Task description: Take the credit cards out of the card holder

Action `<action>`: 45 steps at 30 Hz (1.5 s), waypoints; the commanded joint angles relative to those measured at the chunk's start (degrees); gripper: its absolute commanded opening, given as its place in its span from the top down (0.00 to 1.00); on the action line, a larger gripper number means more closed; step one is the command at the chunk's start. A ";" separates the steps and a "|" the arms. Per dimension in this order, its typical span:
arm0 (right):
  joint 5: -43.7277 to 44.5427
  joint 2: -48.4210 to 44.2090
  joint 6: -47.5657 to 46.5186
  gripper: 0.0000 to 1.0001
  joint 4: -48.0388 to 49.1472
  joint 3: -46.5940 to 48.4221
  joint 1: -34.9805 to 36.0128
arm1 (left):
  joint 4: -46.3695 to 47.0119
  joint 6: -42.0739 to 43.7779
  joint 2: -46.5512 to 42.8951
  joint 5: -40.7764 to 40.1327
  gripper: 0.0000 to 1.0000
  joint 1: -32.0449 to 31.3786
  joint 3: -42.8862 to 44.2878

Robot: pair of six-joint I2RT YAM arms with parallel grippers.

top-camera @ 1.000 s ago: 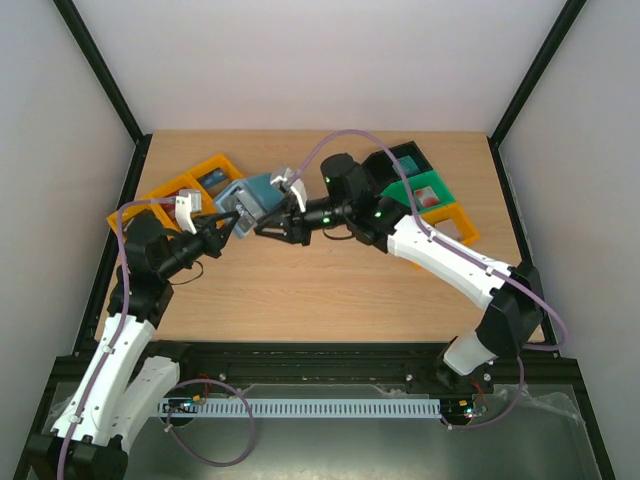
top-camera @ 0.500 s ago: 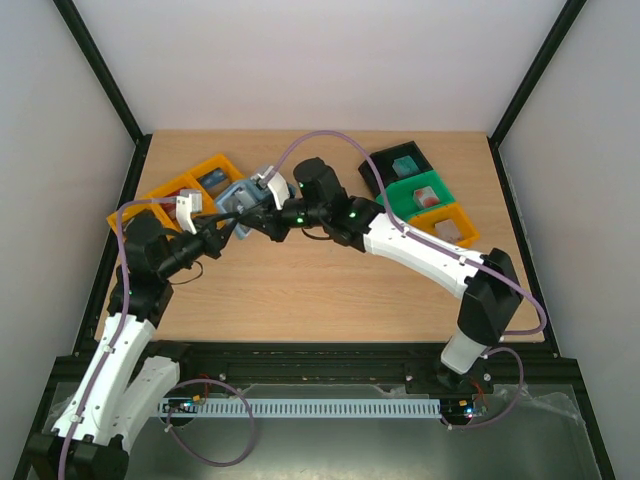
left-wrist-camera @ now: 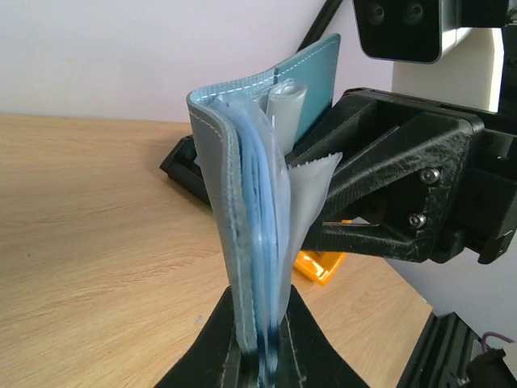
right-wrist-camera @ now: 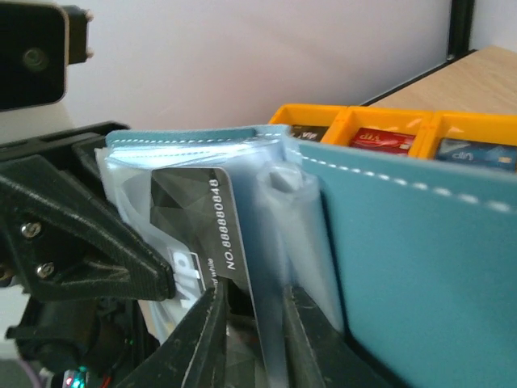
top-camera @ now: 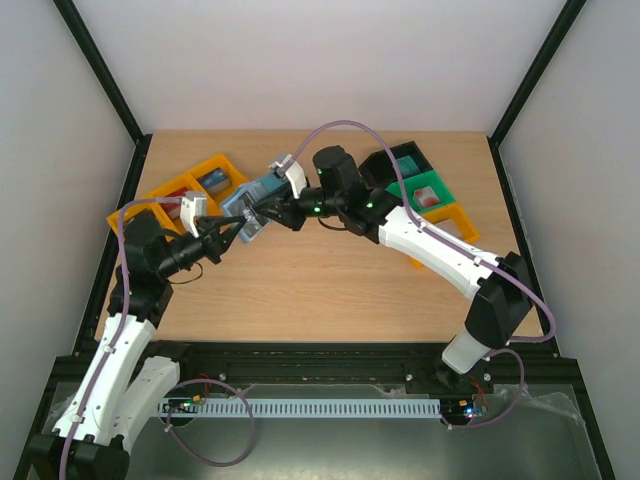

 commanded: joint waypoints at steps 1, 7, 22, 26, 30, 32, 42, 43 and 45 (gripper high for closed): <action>-5.66 -1.85 -6.31 0.78 -4.14 -0.49 -0.76 | 6.10 2.71 -1.77 8.79 0.98 -0.28 -0.29; -7.29 -3.75 -11.76 0.79 -8.55 -0.40 -0.79 | 13.59 3.83 -3.33 16.95 0.98 -0.28 -2.37; -20.12 -6.20 -15.48 0.98 -6.21 -2.75 1.38 | 16.98 -0.31 -2.37 12.60 0.98 -0.87 -3.66; -21.83 -7.37 -16.47 0.98 -5.94 -3.25 1.08 | 18.62 -2.35 -2.61 12.92 0.85 -0.87 -4.56; -21.89 -8.70 -14.17 0.98 -3.32 -4.87 -1.30 | 20.07 -4.39 -2.84 14.49 0.81 -0.87 -4.99; -21.58 -9.23 -14.08 0.98 -3.51 -5.09 -2.13 | 20.10 -4.46 -3.00 15.11 0.79 -0.87 -4.94; -17.33 -12.15 -15.29 0.98 -6.71 -5.76 -4.49 | 19.51 -4.35 -3.05 14.07 0.98 -0.86 -4.81; -16.70 -12.64 -15.35 0.98 -6.84 -5.94 -4.81 | 19.25 -4.67 -3.09 13.80 0.98 -0.80 -4.83; -15.76 -13.86 -15.39 0.98 -6.90 -6.67 -5.82 | 19.03 -5.62 -3.18 13.07 0.98 -0.62 -4.89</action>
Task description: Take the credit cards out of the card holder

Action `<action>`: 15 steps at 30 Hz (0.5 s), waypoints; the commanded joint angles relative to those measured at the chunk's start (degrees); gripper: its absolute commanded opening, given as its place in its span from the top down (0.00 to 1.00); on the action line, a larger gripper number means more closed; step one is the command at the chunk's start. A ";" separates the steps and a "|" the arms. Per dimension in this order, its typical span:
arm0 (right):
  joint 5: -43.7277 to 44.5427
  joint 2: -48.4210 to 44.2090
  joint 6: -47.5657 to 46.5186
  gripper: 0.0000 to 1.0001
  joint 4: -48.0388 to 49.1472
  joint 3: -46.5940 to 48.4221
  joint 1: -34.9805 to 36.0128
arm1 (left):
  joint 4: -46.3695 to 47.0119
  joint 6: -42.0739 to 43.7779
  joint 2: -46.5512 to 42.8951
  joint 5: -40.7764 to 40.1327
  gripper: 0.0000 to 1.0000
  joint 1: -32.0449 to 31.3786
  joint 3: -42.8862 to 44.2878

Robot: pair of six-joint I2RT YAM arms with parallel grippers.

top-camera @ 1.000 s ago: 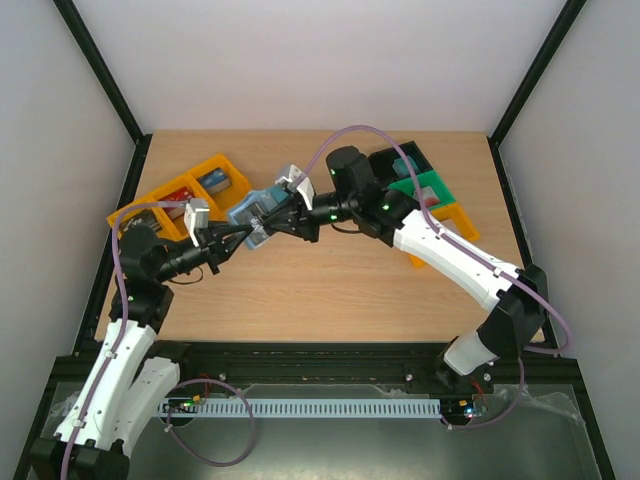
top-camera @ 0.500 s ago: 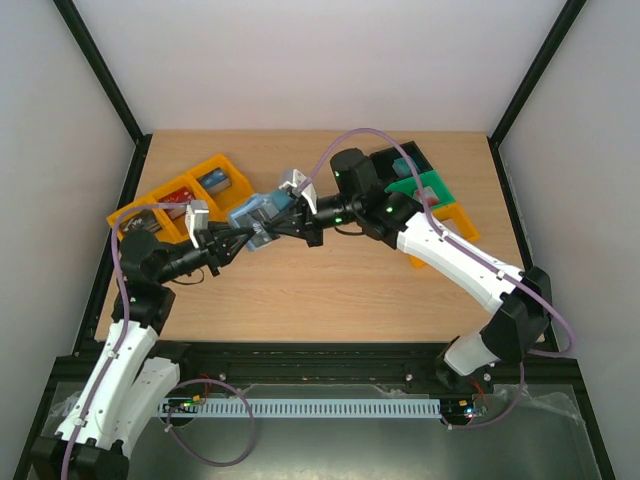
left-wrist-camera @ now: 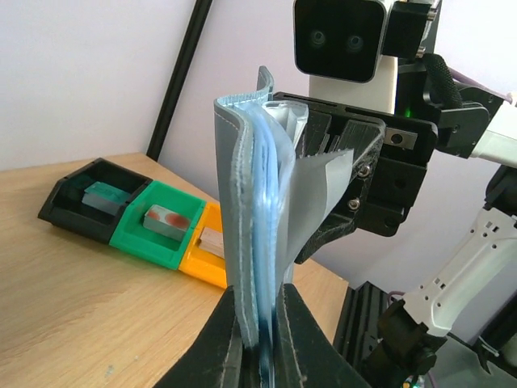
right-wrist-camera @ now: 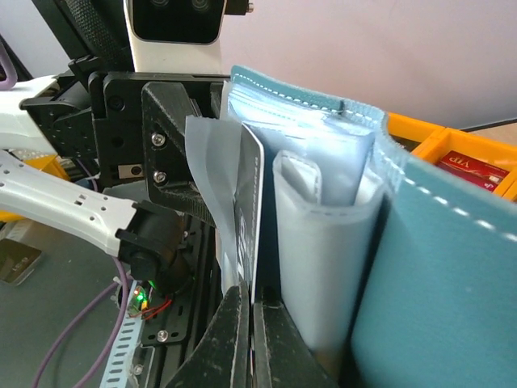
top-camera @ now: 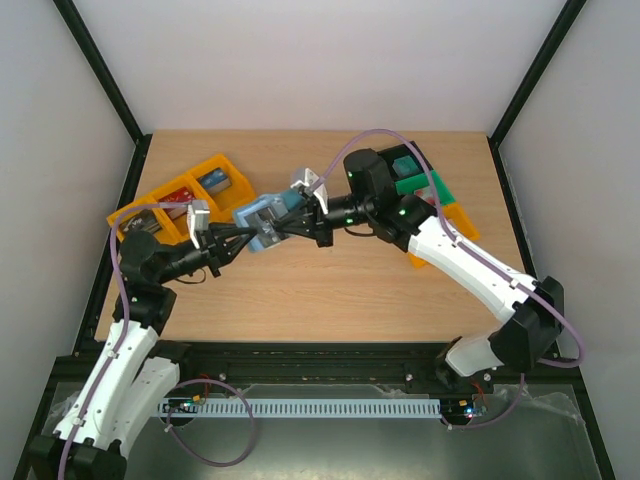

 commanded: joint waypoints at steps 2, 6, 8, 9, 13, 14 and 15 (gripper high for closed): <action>3.24 -5.11 -0.46 0.98 -0.35 -2.16 -4.00 | 2.03 -2.27 -0.75 -1.61 0.98 0.39 -0.21; 4.99 -6.74 0.15 0.98 -0.23 -3.83 -5.90 | 3.52 -3.86 -0.42 -1.43 0.97 0.51 -0.53; 4.24 -6.96 0.15 0.98 -0.34 -4.07 -5.98 | 3.65 -3.96 -0.44 -1.46 0.98 0.47 -0.41; 3.07 -6.94 0.48 0.98 -0.04 -4.20 -5.97 | 3.69 -3.86 -0.44 -1.60 0.98 0.47 -0.29; -3.94 -5.38 2.12 0.98 0.17 -2.98 -5.35 | 3.96 -3.39 -0.38 -2.61 0.98 0.47 0.00; -4.82 -5.21 1.60 0.98 -0.25 -2.46 -4.59 | 3.91 -2.90 -0.40 -2.71 0.98 0.47 0.03; -5.20 -5.30 0.38 0.98 -1.11 -1.86 -3.60 | 3.69 -2.41 -0.34 -3.09 0.98 0.47 0.03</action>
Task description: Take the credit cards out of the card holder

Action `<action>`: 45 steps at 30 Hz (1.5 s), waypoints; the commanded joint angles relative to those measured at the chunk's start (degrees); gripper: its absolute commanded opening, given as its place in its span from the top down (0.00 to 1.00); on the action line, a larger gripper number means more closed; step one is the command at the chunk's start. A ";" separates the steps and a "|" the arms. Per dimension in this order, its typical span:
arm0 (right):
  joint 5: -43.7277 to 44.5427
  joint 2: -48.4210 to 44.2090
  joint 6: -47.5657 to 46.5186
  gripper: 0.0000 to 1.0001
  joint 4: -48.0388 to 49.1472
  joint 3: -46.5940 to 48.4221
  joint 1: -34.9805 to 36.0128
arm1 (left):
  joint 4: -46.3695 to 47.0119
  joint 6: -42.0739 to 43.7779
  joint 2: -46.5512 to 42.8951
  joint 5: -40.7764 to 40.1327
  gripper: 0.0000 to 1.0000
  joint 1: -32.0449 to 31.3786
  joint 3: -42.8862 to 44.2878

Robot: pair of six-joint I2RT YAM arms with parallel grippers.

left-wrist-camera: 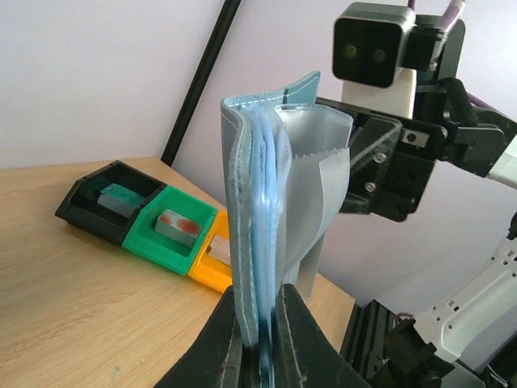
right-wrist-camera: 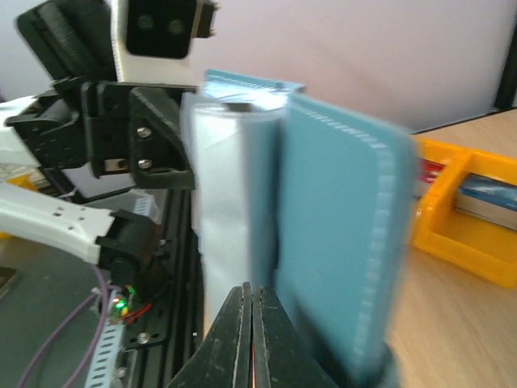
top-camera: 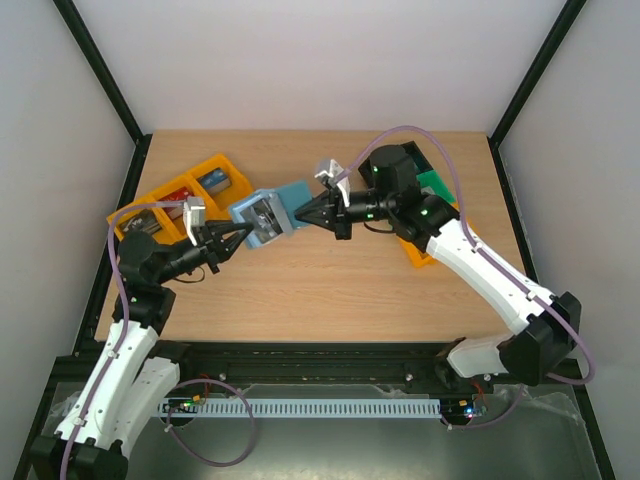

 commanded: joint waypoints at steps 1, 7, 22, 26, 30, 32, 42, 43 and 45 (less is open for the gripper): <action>-5.12 0.19 -1.89 0.98 -2.09 2.17 3.72 | 2.05 1.32 -0.23 -1.36 0.98 0.12 0.42; 10.59 0.60 7.37 0.93 8.98 3.24 12.28 | -0.54 3.34 0.15 -6.21 0.98 0.03 0.63; 31.82 9.65 20.52 0.98 9.66 9.15 13.30 | -0.65 3.71 -0.34 -6.13 0.98 0.03 0.59; 29.84 9.04 21.49 0.98 9.61 8.00 9.43 | -1.35 5.10 -0.56 -5.16 0.98 0.03 0.66; 28.33 9.75 17.44 0.96 5.48 9.27 8.67 | -1.34 5.59 -0.73 -4.40 0.98 0.03 0.64; 24.24 9.59 16.52 0.95 5.27 9.69 8.72 | -1.26 5.22 -0.70 -4.46 0.98 0.03 0.59; 3.84 5.80 9.91 0.83 8.14 6.11 8.66 | -0.41 3.81 -0.70 -1.94 0.98 -0.04 0.41; 4.00 6.03 10.35 0.84 8.26 6.24 8.73 | -0.44 3.78 -0.77 -1.84 0.98 -0.06 0.34; 4.24 6.68 10.33 0.84 7.60 6.53 8.73 | -0.21 3.59 -0.73 -1.67 0.98 -0.14 0.24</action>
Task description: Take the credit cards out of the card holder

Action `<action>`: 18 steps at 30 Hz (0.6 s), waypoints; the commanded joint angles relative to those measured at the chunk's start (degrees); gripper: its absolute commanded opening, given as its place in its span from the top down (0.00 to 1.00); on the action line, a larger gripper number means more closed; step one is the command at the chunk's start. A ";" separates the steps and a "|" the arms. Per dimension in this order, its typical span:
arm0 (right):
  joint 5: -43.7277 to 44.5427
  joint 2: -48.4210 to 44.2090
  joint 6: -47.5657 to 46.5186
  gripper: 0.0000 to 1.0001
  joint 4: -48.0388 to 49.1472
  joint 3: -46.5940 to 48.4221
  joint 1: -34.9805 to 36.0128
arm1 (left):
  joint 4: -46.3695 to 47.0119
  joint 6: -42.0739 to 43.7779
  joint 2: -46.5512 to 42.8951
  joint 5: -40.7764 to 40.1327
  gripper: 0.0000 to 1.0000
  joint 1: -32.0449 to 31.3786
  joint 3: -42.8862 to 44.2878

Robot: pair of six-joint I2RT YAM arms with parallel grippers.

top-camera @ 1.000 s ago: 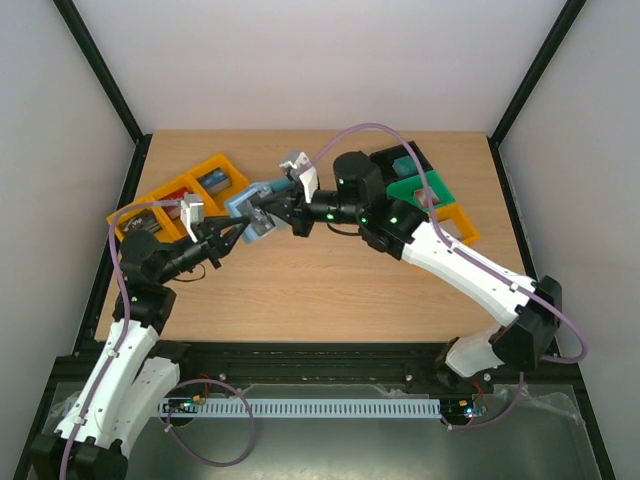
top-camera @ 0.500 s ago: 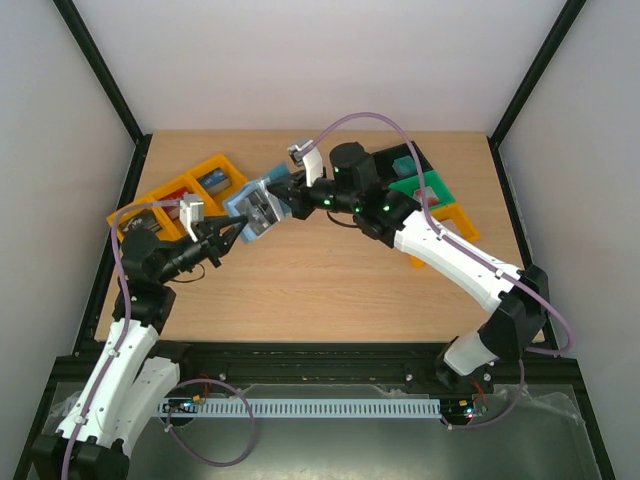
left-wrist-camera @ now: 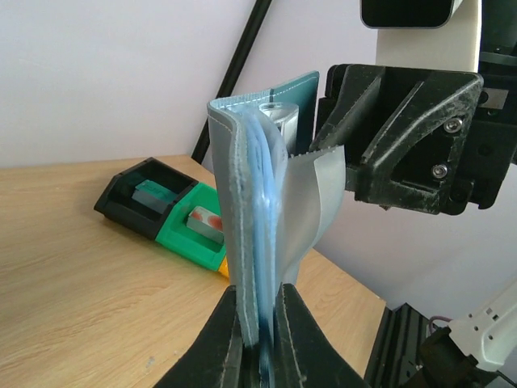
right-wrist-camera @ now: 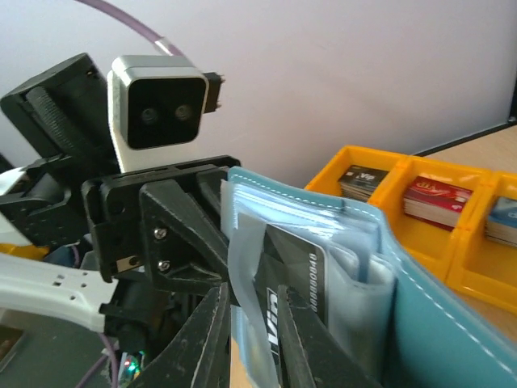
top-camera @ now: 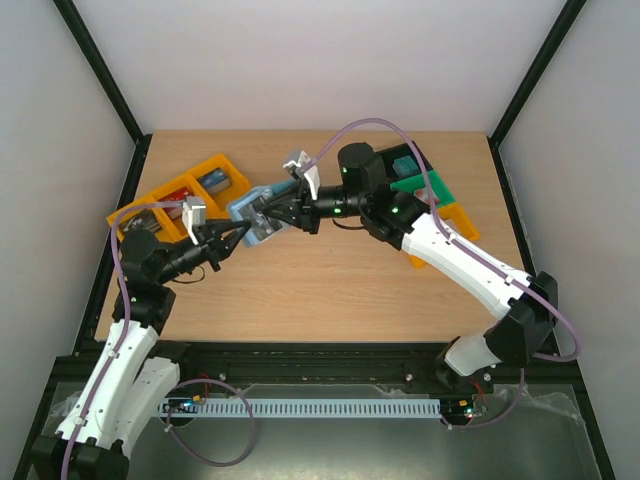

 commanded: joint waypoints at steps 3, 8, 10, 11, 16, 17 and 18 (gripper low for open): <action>-4.28 0.05 -1.27 0.83 -0.54 0.53 0.21 | 3.77 -0.49 -0.93 2.87 0.98 -0.45 0.45; -2.57 0.31 -2.58 0.81 -2.32 0.88 0.44 | 4.38 -0.27 -0.93 3.67 0.98 -0.43 0.54; -2.41 -0.15 -4.17 0.78 -3.99 1.10 0.36 | 4.48 0.08 -1.02 4.45 0.98 -0.48 0.54; -2.46 -0.61 -5.01 0.76 -4.75 1.23 0.26 | 4.46 0.47 -1.08 5.07 0.98 -0.48 0.60; -1.44 -1.62 -5.60 0.73 -5.29 0.94 -0.75 | 4.20 2.01 -1.17 6.72 0.98 -0.70 1.07; -1.29 -1.25 -5.74 0.73 -6.19 1.23 -0.76 | 4.36 1.98 -1.16 6.89 0.98 -0.74 1.08; -1.23 -1.07 -6.00 0.73 -6.91 1.41 -0.86 | 4.56 1.94 -1.17 7.17 0.98 -0.70 1.22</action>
